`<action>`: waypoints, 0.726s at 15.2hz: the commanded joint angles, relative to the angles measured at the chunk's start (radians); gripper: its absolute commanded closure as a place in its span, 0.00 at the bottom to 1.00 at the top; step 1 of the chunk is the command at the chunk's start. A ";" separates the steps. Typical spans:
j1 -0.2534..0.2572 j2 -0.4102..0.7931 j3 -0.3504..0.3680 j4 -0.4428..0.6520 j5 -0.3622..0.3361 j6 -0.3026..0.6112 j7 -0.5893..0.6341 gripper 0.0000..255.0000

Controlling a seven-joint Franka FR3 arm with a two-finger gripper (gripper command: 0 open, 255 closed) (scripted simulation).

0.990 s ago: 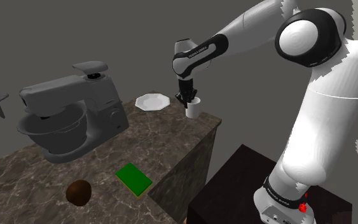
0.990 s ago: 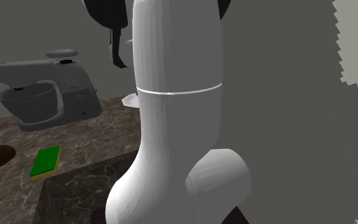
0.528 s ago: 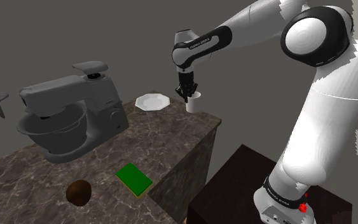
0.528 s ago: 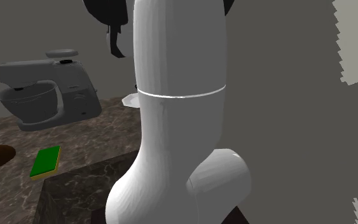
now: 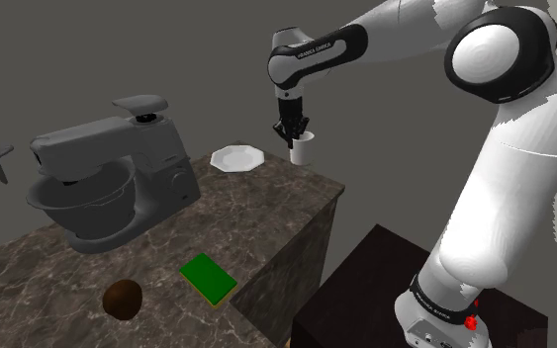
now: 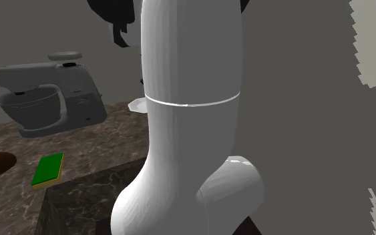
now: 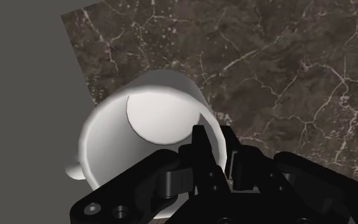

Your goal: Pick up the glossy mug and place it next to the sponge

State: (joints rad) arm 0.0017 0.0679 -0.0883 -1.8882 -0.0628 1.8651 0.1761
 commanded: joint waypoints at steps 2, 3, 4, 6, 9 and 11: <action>0.001 -0.006 0.001 0.030 0.000 -0.037 0.000 1.00; 0.001 -0.009 0.001 0.041 0.000 -0.050 -0.001 1.00; 0.001 -0.010 0.001 0.052 0.000 -0.063 -0.002 1.00; 0.001 -0.014 0.001 0.075 0.000 -0.089 -0.003 1.00; 0.002 -0.017 0.001 0.111 0.001 -0.128 -0.005 1.00; 0.002 -0.018 0.001 0.137 0.001 -0.155 -0.006 1.00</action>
State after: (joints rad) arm 0.0034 0.0508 -0.0870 -1.7661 -0.0621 1.7261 0.1706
